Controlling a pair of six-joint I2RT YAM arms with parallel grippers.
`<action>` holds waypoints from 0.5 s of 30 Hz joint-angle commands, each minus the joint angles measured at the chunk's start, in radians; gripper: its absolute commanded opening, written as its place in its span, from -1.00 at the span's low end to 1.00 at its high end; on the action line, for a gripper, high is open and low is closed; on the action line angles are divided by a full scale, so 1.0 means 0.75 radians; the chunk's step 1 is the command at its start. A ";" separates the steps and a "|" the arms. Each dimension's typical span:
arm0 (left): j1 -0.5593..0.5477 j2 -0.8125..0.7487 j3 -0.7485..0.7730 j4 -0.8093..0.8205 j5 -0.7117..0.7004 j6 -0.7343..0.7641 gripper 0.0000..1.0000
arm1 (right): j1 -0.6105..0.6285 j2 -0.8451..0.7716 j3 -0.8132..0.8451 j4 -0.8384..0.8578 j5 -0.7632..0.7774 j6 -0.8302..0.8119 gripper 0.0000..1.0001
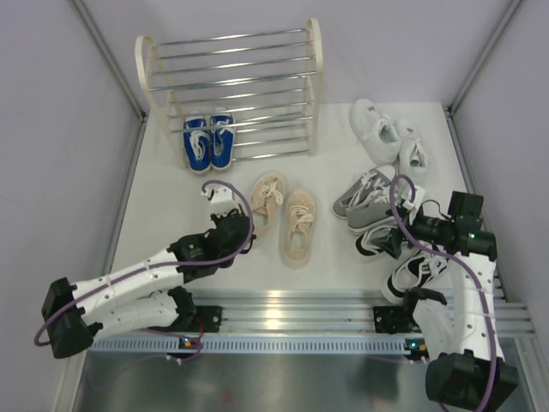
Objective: Place and organize the shoes onto the shoe shelf
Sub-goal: Pick up the shoe at the center of the board.
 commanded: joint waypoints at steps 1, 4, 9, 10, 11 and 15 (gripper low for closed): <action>0.010 -0.027 0.073 0.161 -0.089 0.021 -1.00 | -0.019 -0.019 0.018 0.009 -0.045 -0.051 0.99; 0.032 -0.005 0.090 0.212 -0.075 0.041 -1.00 | -0.019 -0.015 0.018 0.007 -0.047 -0.053 0.99; 0.157 0.069 0.139 0.294 0.064 0.103 -1.00 | -0.019 -0.019 0.018 0.009 -0.045 -0.053 0.99; 0.176 0.106 0.149 0.304 0.080 0.113 -1.00 | -0.021 -0.019 0.020 0.009 -0.047 -0.053 0.99; 0.214 0.124 0.173 0.314 0.105 0.125 -1.00 | -0.021 -0.021 0.018 0.009 -0.047 -0.053 0.99; 0.355 0.214 0.212 0.404 0.262 0.123 -1.00 | -0.021 -0.023 0.020 0.007 -0.047 -0.057 0.99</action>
